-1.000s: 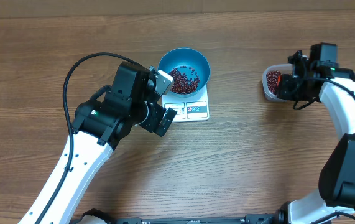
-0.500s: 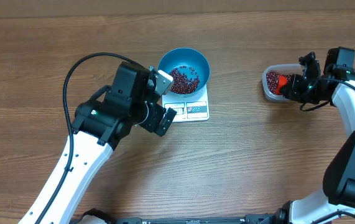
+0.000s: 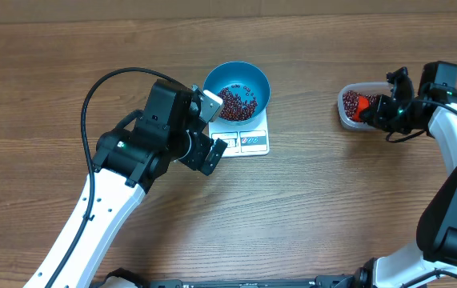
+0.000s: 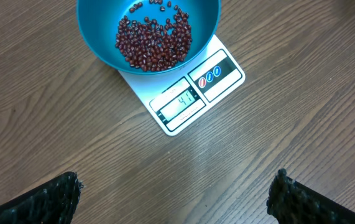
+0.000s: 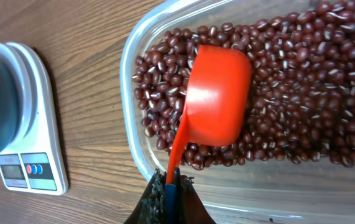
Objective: Scoop item into bowl and weigh 150g on scale
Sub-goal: 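Dip the red scoop into the tub beans with the right gripper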
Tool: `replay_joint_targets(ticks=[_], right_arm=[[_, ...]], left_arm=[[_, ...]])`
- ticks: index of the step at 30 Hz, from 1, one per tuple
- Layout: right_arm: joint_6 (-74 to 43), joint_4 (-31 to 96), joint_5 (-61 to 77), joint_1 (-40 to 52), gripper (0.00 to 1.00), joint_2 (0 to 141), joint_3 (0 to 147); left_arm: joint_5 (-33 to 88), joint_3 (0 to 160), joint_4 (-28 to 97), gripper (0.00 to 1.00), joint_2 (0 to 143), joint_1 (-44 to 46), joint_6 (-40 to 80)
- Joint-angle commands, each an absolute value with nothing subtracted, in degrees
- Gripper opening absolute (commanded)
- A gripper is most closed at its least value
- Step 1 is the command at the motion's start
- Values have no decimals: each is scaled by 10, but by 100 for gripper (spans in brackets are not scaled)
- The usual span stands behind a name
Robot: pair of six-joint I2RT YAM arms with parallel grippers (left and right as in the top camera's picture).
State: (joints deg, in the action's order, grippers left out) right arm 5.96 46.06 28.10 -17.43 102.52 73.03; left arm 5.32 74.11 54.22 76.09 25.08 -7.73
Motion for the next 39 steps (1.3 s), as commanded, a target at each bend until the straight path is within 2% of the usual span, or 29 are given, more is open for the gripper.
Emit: replay_joint_targets(ticks=[1,13,27,39], right_arm=[[47,458,338,-196,4,1037,727],[47,466,412,-220,3,1037,727],[45,471,414,-225,4,1038,714],[50,479,501,-311,4,1038,714]], left_arm=[[49,736,542,100,756,250,-88],[49,736,542,100,756,250,-88],[49,736,542,100,756,250,-88],[49,736,542,100,756,250,-88]])
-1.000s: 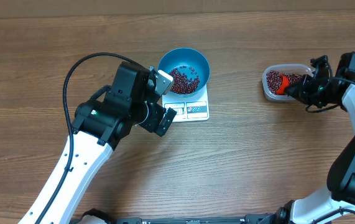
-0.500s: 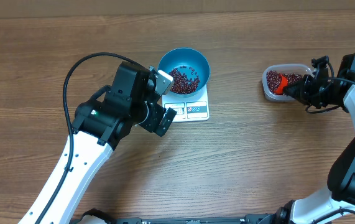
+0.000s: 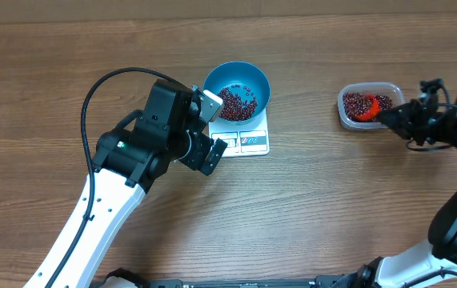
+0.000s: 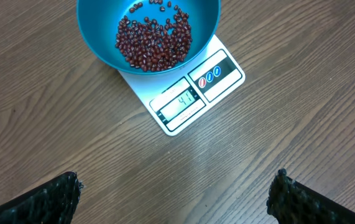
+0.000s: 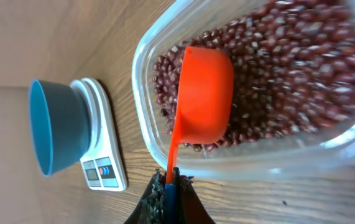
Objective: Scoop item into bowl and weigh 150g on scale
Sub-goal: 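Dip the red scoop into the tub beans with the right gripper, then lift the filled scoop and carry it left over the teal bowl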
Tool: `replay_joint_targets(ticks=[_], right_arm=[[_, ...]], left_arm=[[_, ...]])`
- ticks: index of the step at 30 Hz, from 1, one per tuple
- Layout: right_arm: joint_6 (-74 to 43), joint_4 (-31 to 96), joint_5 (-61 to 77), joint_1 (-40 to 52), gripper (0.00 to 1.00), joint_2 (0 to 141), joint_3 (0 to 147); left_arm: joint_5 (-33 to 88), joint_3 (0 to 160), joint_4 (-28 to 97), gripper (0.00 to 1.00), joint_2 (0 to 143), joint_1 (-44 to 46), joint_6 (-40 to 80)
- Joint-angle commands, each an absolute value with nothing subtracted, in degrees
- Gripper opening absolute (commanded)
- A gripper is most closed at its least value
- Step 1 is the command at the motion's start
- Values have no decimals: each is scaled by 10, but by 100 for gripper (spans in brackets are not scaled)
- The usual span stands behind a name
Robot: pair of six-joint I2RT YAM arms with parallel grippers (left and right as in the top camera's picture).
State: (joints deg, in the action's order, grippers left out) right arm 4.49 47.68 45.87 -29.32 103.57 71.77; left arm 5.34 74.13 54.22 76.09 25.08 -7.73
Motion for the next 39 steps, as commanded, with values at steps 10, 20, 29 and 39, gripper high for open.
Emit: replay_joint_targets(ticks=[10,20,29,39], right_arm=[[63,487,576,-362,4,1038,714],[80,522,610,-374,4,1037,714],[110,545,647,-372,4,1028,716],[109,543,676,-311,4,960,721]], left_arm=[[49,736,542,100,756,250,-88],[49,736,542,100,756,250,-88],[49,736,542,99,756,250,-88],[49,736,542,100,756,250,-88]])
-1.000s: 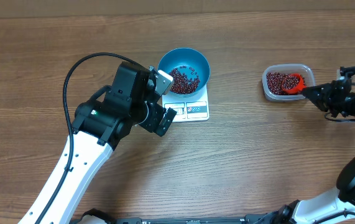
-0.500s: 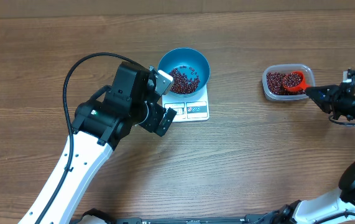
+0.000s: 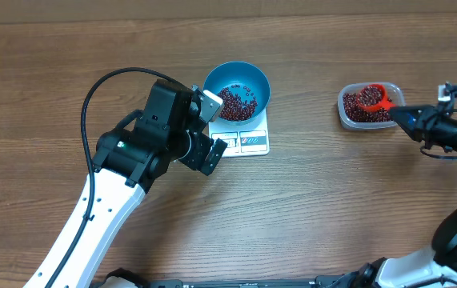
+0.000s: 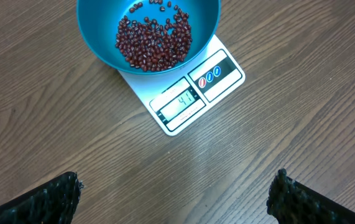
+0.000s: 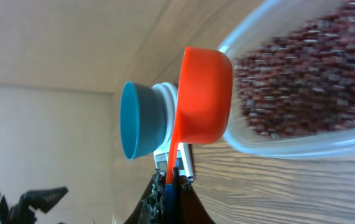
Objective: Scoop item into bowl and weigh 150g on scale
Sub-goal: 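Lift the filled scoop and carry it left over the teal bowl, then tilt the scoop with right gripper to pour beans into the bowl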
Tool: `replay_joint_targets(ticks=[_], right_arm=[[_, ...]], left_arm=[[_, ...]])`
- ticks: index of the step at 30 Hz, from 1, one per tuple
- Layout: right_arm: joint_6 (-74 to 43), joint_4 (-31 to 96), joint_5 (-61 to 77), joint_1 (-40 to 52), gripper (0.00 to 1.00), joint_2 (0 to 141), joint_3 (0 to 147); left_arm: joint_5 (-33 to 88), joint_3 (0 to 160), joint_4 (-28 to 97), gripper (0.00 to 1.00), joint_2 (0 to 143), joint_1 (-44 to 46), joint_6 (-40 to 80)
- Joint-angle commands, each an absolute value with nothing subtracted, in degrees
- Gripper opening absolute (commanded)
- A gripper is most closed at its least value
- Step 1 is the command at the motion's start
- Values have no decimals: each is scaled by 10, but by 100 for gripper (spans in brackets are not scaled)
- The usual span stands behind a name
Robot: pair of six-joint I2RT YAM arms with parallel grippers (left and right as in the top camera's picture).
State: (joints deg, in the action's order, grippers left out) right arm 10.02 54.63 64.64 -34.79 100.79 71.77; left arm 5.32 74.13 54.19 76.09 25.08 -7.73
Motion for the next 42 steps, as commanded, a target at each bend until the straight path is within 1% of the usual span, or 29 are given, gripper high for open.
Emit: replay_joint_targets(ticks=[1,9,15,19,22,27,38,42], right_arm=[[107,543,677,-299,4,954,725],[46,525,676,-160,4,937,786],[-61,407,668,-42,4,937,802],[-105,343,579,27,4,937,802],[-105,336,483,68,4,937,802],[-107,334,424,78,4,937,802],[-103,326,400,84,4,937,802],[-74,326,399,99,4,937,802]], left_arm=[[49,736,542,100,756,250,-88],[49,736,542,99,756,250,-88],[49,736,542,100,756,250,-88],[49,736,542,100,756,250,-88],[49,736,542,99,756,250,-88],[49,736,542,99,756,250,-88],[49,736,542,100,756,250,-88],[49,736,542,100,756,250,-88]])
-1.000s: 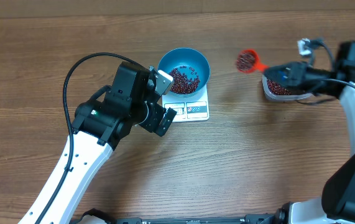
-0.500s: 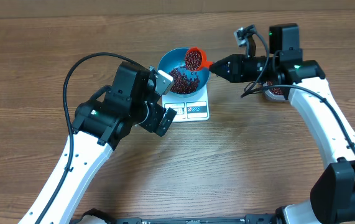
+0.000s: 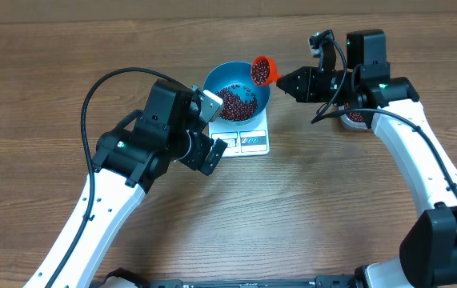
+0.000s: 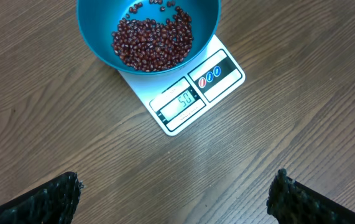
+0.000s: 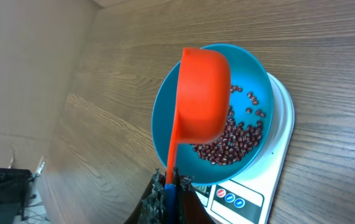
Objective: Scoop item into bowl and weigh 150g on scale
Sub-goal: 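Tilt the scoop with right gripper to pour beans into the bowl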
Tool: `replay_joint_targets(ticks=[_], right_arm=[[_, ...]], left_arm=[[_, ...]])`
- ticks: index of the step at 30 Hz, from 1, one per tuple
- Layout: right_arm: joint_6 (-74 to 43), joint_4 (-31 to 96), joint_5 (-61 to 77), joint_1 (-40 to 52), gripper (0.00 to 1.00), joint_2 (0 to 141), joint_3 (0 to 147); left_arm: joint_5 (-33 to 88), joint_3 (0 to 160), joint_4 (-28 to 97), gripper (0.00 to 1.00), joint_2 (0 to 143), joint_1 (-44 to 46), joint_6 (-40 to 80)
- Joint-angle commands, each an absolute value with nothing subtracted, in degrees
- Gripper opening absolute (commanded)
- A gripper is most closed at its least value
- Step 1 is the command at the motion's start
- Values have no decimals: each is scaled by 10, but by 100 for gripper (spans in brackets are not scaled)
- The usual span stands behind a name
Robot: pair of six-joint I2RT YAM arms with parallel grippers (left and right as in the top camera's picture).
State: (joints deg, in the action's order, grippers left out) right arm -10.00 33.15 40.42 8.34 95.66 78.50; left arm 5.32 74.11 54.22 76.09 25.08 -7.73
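Observation:
A blue bowl holding red beans sits on a white scale whose display reads 50. My right gripper is shut on the handle of an orange scoop, held tipped over the bowl's right rim. The clear bean container lies mostly hidden behind the right arm. My left gripper hangs open over bare table, in front of the scale.
The left arm stands just left of the scale. Wood table stretches all round the scale and container.
The right gripper has carried the scoop from over the bean container at the right to above the bowl, tipped. The bowl holds more beans and the display went from 41 to 50.
The scoop lay mouth down in the container's beans. Then it sat tilted at the container's near wall, then raised above it with beans inside. Now it is tipped over the bowl and the reading is 50. The left arm never moved.

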Motion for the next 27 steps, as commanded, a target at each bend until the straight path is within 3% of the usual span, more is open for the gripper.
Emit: replay_joint_targets(ticks=[1,27], right_arm=[[-64,326,397,104,4,937,802],[9,328,320,156,3,937,802]], left_arm=[[49,736,542,100,756,250,-88],[49,736,542,100,756,250,-88]])
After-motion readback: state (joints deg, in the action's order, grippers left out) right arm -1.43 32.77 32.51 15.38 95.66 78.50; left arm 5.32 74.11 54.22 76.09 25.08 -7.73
